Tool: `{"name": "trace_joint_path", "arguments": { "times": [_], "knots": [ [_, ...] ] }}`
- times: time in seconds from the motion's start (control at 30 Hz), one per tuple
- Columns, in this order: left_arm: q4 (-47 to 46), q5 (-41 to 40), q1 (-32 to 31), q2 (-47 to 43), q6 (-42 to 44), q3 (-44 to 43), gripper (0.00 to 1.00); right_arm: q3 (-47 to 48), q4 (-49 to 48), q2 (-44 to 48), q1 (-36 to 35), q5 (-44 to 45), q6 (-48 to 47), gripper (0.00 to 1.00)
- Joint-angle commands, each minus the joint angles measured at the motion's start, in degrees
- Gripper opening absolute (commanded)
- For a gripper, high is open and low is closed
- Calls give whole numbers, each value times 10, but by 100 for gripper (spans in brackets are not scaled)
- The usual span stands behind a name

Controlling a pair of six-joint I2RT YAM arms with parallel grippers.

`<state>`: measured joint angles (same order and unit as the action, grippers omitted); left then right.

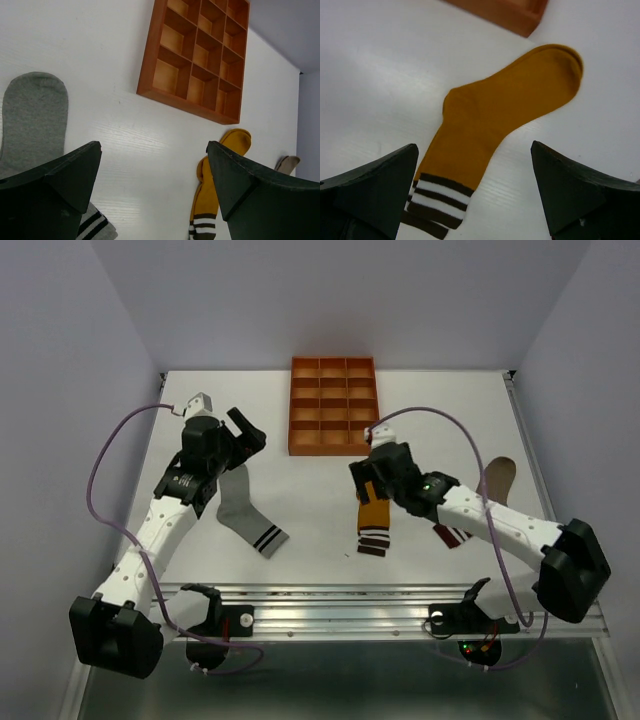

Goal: Roll the socks
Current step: Roll the sock at the center of the board.

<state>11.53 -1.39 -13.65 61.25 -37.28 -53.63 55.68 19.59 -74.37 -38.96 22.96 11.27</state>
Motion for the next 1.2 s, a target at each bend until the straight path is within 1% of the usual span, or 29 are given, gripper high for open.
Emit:
{"name": "trace_joint_path", "arguments": {
  "times": [0.0, 0.07, 0.13, 0.27, 0.33, 0.43, 0.5, 0.53, 0.63, 0.73, 0.77, 0.8, 0.83, 0.87, 0.93, 0.97, 1.03, 1.1, 1.13, 1.17],
  "knots": [
    [-23, 9, -11, -1, 15, 10, 99, -7, 46, -59, -112, 72, -91, 100],
    [-22, 6, -13, 0, 17, 14, 99, -12, 68, -75, -150, 52, -106, 100],
    [-23, 8, -14, 3, 18, 16, 99, -11, 87, -91, -156, 25, -97, 100],
    [-29, 11, -15, 12, 19, 18, 99, -22, 114, -93, -189, -20, -73, 100],
    [-30, 11, -16, 17, 19, 18, 99, -20, 135, -96, -196, -51, -61, 100],
    [-32, 11, -18, 23, 19, 19, 99, -27, 154, -104, -201, -74, -53, 100],
    [-31, 11, -20, 25, 19, 20, 99, -28, 165, -124, -201, -85, -50, 97],
    [-31, 11, -20, 25, 19, 21, 99, -23, 170, -131, -201, -89, -50, 94],
    [-32, 11, -21, 25, 19, 20, 99, -21, 173, -153, -206, -82, -51, 92],
    [-31, 9, -20, 28, 22, 18, 99, -22, 172, -162, -206, -78, -52, 83],
    [-32, 9, -21, 29, 22, 18, 99, -22, 169, -164, -206, -79, -52, 76],
    [-31, 7, -21, 30, 21, 17, 99, -23, 164, -163, -206, -78, -53, 73],
    [-31, 7, -21, 33, 21, 16, 99, -23, 163, -165, -206, -78, -55, 73],
    [-31, 6, -22, 35, 22, 15, 99, -23, 161, -167, -206, -77, -56, 69],
    [-31, 7, -21, 40, 22, 12, 99, -22, 156, -169, -206, -77, -59, 66],
    [-31, 7, -22, 44, 23, 12, 99, -20, 156, -173, -206, -76, -58, 58],
    [-31, 8, -22, 51, 23, 9, 99, -16, 156, -177, -206, -83, -61, 55],
    [-32, 9, -21, 53, 24, 6, 99, -15, 156, -177, -206, -84, -59, 49],
    [-31, 9, -22, 55, 24, 6, 99, -15, 156, -177, -206, -89, -59, 43],
    [-31, 9, -21, 56, 24, 5, 99, -13, 156, -177, -206, -94, -60, 40]
  ]
}}
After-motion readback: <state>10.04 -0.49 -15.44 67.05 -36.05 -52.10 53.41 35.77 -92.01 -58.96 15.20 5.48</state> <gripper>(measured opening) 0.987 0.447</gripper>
